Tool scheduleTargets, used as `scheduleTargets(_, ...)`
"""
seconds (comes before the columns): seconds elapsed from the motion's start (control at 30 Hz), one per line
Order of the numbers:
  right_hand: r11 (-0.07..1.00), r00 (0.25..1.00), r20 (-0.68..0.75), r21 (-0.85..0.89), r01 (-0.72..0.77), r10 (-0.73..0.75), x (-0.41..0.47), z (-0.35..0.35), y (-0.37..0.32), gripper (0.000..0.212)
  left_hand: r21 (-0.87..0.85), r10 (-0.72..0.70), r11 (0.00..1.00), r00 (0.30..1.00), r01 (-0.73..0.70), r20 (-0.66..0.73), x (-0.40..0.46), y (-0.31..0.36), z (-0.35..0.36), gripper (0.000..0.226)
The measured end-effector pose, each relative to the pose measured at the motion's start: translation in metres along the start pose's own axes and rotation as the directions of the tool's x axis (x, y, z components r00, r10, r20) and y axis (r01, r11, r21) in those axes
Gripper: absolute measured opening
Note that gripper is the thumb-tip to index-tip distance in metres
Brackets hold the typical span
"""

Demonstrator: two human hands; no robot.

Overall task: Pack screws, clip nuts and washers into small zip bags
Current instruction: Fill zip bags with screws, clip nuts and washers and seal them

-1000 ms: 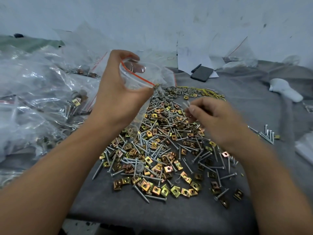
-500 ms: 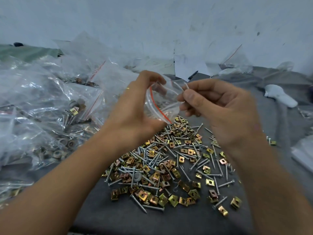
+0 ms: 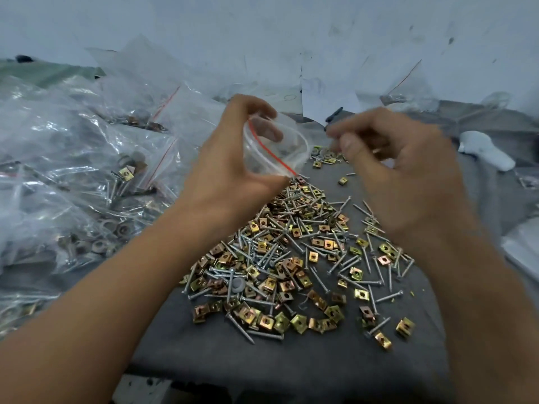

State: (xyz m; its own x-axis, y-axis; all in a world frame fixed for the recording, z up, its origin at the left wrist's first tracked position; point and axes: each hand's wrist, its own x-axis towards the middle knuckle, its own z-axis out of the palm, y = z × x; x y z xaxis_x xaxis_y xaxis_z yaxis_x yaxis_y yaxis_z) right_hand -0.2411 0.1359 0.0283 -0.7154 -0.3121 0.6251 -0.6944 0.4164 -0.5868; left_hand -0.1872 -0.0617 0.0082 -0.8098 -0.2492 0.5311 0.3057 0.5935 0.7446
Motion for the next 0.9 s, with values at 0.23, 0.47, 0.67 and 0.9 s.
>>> scheduleTargets(0.23, 0.885, 0.742, 0.572, -0.462, -0.062, 0.35, -0.007, 0.019, 0.031, 0.014, -0.06, -0.055, 0.997, 0.991, 0.049, -0.118, 0.004, -0.008, -0.005, 0.061)
scheduleTargets(0.47, 0.874, 0.722, 0.561, -0.47, -0.123, 0.404, -0.01, 0.022, 0.034, 0.013, -0.058, -0.049, 0.997, 0.991, 0.042, -0.127, 0.004, -0.009, -0.006, 0.061)
scheduleTargets(0.67, 0.905, 0.761, 0.505, -0.338, -0.258, 0.406, -0.014, 0.023, 0.014, 0.018, -0.048, -0.045, 0.998, 0.993, 0.04, -0.109, 0.007, -0.011, -0.006, 0.063)
scheduleTargets(0.9, 0.72, 0.784, 0.394, -0.687, -0.095, 0.48, -0.02, 0.045, -0.01, 0.02, -0.075, -0.024, 0.997, 0.997, 0.019, -0.073, 0.006, -0.013, -0.001, 0.059)
